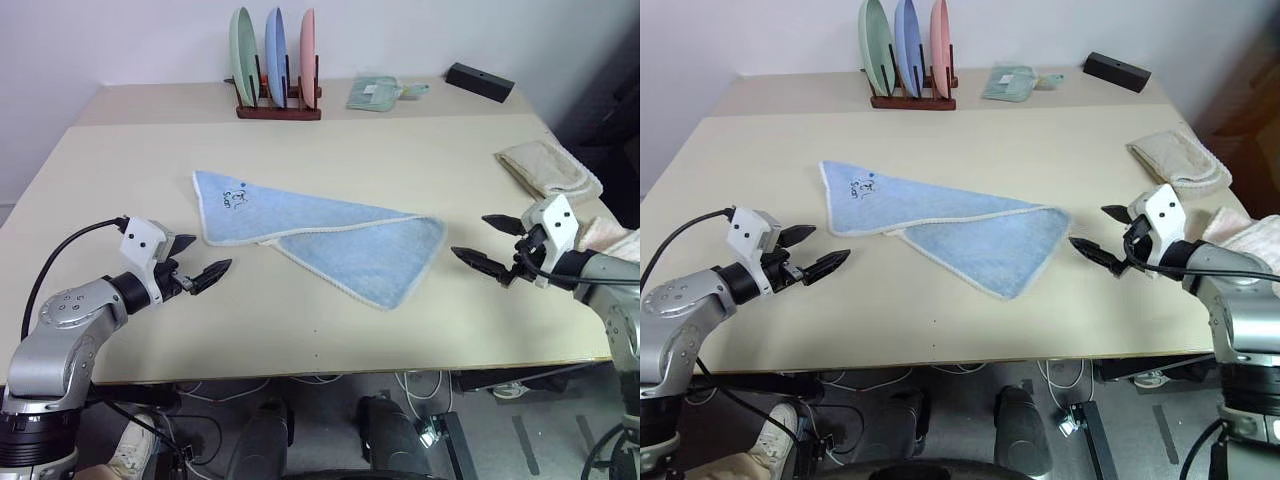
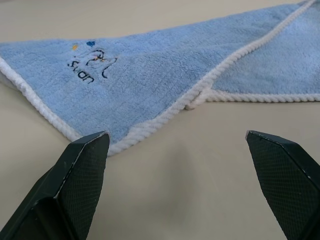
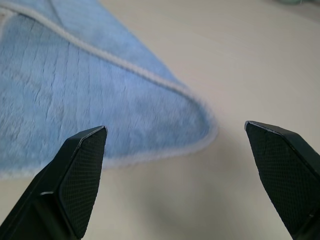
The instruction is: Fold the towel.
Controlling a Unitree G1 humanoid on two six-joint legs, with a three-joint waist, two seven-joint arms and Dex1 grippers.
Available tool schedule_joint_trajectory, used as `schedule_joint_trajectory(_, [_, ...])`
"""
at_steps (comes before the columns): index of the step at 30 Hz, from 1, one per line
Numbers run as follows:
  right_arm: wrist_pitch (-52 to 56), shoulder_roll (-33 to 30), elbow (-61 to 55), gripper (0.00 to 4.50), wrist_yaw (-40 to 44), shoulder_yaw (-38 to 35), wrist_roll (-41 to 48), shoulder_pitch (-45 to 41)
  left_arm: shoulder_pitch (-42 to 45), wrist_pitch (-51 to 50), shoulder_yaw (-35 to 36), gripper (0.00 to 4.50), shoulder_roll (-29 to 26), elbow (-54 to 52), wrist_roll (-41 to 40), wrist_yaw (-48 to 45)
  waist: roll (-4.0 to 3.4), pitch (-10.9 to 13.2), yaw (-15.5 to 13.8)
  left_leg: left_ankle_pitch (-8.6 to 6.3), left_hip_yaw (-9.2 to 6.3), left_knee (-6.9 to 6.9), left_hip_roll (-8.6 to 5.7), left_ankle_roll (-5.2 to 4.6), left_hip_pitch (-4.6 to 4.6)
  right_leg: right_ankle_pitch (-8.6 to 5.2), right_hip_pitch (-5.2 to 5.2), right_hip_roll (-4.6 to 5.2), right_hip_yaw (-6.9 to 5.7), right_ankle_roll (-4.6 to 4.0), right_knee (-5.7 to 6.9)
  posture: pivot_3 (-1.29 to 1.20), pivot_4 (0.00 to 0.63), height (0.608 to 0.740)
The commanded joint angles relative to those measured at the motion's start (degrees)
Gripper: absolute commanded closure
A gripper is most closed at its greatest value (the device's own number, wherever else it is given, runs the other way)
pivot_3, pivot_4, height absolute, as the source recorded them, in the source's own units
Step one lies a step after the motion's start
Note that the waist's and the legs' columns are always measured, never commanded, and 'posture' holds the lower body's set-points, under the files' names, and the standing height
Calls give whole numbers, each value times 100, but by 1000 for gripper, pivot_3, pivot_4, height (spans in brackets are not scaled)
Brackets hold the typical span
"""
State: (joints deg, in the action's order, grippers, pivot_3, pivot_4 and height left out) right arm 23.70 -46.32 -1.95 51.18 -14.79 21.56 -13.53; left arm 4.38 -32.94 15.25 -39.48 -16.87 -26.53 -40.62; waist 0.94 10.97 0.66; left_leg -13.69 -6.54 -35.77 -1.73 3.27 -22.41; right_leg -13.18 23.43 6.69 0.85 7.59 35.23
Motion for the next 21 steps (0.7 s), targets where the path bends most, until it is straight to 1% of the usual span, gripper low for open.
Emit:
schedule_joint_trajectory(1, [-74, -77, -46, 0, -30, -135, 24, -38, 67, 84, 79, 60, -95, -40, -7, -31, 0, 0, 2, 0, 0, 0, 0, 0, -1, 1, 0, 0, 0, 2, 0, 0, 150, 740])
schedule_joint_trajectory(8, [-64, 81, -214, 0, -184, -25, 20, -41, 187, 201, -105, 60, 24, 67, 123, 46, 0, 0, 10, 0, 1, 0, 0, 0, 0, 1, 0, 0, 1, 1, 0, 0, 150, 740])
schedule_joint_trajectory(21, [-119, 324, -404, 0, -539, 151, -90, 37, 485, 383, -434, 60, -26, 324, 374, -80, 0, 0, 11, 0, 1, 0, 0, 0, 0, 3, 0, 0, 1, 4, 0, 0, 150, 740])
